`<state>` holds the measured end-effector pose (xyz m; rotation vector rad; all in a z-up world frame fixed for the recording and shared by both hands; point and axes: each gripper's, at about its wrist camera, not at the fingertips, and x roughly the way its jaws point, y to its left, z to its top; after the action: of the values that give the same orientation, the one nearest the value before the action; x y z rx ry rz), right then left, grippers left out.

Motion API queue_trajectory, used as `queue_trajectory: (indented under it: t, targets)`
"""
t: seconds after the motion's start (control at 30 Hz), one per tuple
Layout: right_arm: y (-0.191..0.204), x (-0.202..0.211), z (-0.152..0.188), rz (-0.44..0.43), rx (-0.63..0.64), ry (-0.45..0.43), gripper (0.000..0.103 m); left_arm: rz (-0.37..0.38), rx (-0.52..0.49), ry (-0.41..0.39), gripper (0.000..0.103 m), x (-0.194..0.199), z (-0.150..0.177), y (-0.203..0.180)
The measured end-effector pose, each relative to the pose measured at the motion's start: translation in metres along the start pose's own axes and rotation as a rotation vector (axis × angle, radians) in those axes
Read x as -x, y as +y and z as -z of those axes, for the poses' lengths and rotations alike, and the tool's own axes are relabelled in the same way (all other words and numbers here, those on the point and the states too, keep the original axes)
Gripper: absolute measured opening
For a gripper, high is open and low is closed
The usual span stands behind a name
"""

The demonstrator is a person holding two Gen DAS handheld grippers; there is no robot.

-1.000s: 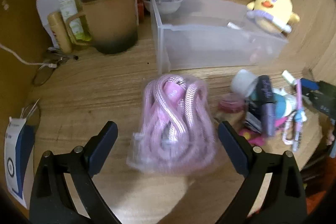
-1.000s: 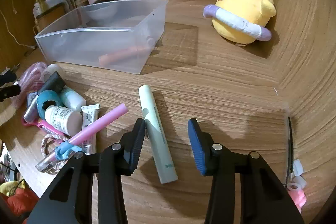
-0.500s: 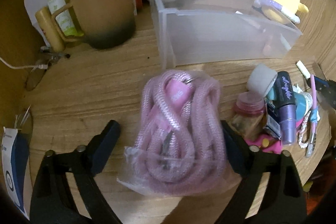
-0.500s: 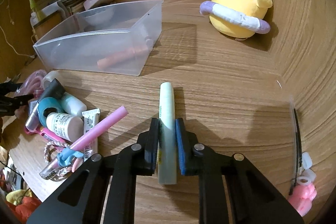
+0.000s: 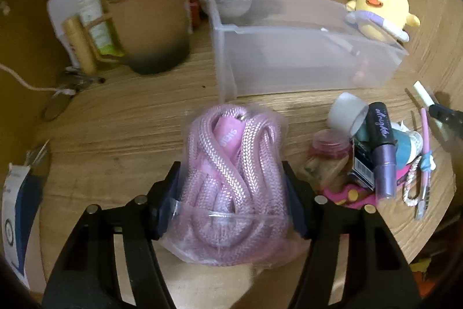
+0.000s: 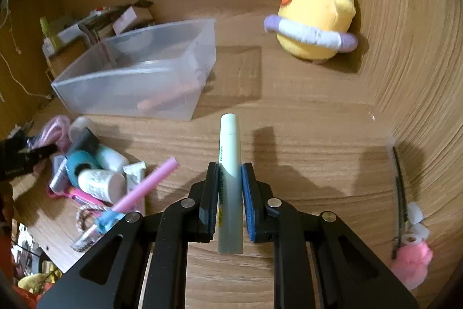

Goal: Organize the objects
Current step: 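Grasp the bagged pink rope with the left gripper while the right gripper carries the white-green tube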

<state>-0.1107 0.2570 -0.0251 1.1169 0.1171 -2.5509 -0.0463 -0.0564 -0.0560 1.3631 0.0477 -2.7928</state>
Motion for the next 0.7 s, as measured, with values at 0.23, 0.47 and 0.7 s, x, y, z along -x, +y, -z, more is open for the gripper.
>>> queue_trajectory:
  t: [0.23, 0.47, 0.7]
  targets:
    - [0.01, 0.026, -0.019, 0.0, 0.03, -0.09, 0.014, 0.044, -0.003, -0.075, 0.004, 0.038, -0.009, 0.0]
    - [0.026, 0.03, -0.036, -0.039, 0.065, -0.124, 0.014, 0.019, -0.016, -0.042, 0.048, 0.029, -0.01, 0.005]
    - [0.045, 0.026, -0.051, -0.077, 0.093, -0.134, 0.014, 0.033, -0.018, 0.105, 0.074, -0.011, -0.01, 0.019]
